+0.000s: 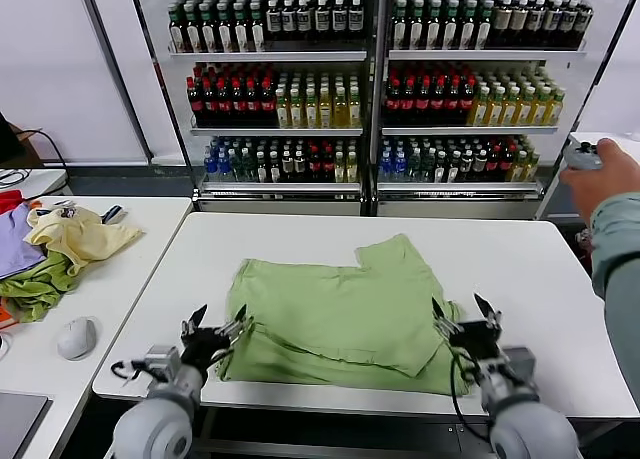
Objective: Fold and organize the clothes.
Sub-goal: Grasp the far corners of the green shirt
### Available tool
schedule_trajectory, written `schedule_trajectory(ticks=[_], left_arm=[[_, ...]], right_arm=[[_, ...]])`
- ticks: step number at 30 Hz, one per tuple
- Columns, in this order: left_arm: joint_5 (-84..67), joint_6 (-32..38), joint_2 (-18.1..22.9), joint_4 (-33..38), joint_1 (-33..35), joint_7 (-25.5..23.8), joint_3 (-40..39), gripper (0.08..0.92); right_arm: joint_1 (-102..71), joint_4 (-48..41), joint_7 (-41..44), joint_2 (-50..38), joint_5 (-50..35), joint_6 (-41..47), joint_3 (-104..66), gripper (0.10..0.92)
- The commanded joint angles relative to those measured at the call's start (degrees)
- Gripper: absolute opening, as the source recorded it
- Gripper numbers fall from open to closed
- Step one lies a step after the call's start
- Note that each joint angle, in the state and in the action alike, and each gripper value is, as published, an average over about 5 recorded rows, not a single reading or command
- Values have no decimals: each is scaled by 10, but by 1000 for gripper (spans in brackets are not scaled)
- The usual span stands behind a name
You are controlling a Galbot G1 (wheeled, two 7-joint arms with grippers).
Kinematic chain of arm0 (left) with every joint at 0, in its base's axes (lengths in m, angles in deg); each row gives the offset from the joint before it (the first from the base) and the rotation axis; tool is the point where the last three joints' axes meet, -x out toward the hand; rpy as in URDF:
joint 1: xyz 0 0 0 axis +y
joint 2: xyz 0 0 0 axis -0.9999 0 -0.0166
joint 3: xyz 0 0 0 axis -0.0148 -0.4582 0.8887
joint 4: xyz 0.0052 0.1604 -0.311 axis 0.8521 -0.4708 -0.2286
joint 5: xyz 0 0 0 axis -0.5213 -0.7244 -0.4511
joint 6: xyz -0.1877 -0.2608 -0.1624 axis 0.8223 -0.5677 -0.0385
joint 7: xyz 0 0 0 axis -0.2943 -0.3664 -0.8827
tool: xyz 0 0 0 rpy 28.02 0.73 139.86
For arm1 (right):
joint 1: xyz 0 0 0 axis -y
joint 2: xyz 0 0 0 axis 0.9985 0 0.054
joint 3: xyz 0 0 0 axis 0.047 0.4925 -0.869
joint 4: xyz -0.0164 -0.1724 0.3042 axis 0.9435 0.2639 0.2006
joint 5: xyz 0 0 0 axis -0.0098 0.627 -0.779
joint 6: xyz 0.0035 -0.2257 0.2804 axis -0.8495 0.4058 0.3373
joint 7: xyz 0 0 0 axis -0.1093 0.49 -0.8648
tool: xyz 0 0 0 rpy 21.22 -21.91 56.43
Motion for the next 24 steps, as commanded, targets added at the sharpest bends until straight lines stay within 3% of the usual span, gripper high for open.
schedule_trajectory(ticks=[1, 11, 24], left_arm=[[-14, -5, 5, -241, -234, 27, -108, 822], [15, -14, 48, -365, -319, 54, -144, 823], [2, -36, 65, -429, -355, 55, -158, 823]], right_arm=[[228, -212, -4, 22, -17, 26, 93, 823], [327, -366, 1, 58, -5, 36, 120, 823], [415, -520, 7, 103, -3, 51, 142, 823]])
